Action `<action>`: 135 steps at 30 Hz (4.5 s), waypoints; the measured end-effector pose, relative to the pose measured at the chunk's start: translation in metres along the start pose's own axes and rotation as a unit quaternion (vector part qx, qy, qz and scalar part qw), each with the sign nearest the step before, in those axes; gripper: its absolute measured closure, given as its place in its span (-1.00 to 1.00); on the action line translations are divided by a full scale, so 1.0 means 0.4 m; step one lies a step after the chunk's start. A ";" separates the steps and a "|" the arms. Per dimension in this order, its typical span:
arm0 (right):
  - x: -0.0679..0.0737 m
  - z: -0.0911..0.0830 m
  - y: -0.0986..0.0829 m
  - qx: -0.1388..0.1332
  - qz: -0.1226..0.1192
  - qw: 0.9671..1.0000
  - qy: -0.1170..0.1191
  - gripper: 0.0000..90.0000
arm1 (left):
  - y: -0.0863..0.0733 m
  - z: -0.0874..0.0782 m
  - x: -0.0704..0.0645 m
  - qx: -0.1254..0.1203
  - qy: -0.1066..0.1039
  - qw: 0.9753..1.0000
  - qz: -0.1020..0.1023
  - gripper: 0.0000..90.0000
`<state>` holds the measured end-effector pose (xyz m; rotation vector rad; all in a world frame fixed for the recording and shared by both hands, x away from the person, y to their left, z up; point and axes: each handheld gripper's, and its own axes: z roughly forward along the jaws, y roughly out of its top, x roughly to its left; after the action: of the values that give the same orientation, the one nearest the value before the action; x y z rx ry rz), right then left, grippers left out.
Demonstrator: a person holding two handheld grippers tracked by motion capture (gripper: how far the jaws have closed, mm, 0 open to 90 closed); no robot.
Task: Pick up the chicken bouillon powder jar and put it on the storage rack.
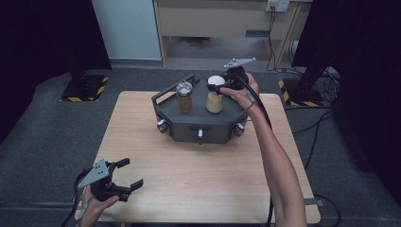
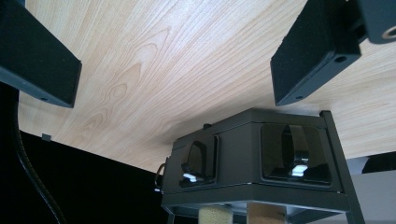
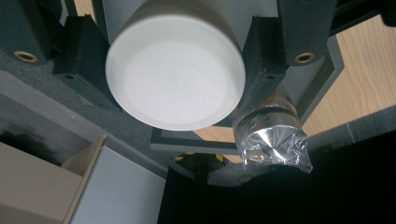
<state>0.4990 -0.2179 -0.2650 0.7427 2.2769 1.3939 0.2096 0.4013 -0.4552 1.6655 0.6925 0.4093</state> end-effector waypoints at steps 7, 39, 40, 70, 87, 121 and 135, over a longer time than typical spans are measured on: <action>0.022 -0.004 -0.004 -0.013 -0.020 1.000 -0.016 -0.47 | 0.002 0.001 -0.002 0.002 0.000 1.000 0.001 -0.97; 0.108 -0.255 -0.033 -0.112 -0.052 0.992 0.024 -0.86 | 0.007 0.008 -0.003 0.007 -0.006 1.000 0.007 -0.97; 0.113 -0.264 -0.040 -0.116 -0.054 0.991 0.029 -0.87 | 0.007 0.009 -0.004 0.007 -0.006 1.000 0.006 -0.97; 0.256 -0.452 -0.367 -0.139 -0.062 0.987 0.056 -0.86 | 0.007 0.010 -0.006 0.009 -0.004 1.000 0.006 -0.97; 0.329 -0.441 -0.519 -0.116 -0.055 0.992 0.019 -0.85 | 0.006 0.006 -0.007 0.008 -0.001 1.000 0.006 -0.97; 0.394 -0.425 -0.688 -0.088 -0.011 0.994 -0.067 -0.84 | 0.004 0.005 -0.009 0.002 0.005 1.000 0.004 -0.97; 0.395 -0.436 -0.710 -0.098 0.003 0.993 -0.072 -0.85 | 0.004 0.006 -0.010 0.000 0.005 1.000 0.009 -0.97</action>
<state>0.2074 -0.3500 -0.4481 0.7608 1.9959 1.4906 0.2085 0.3966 -0.4536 1.6711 0.6858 0.4303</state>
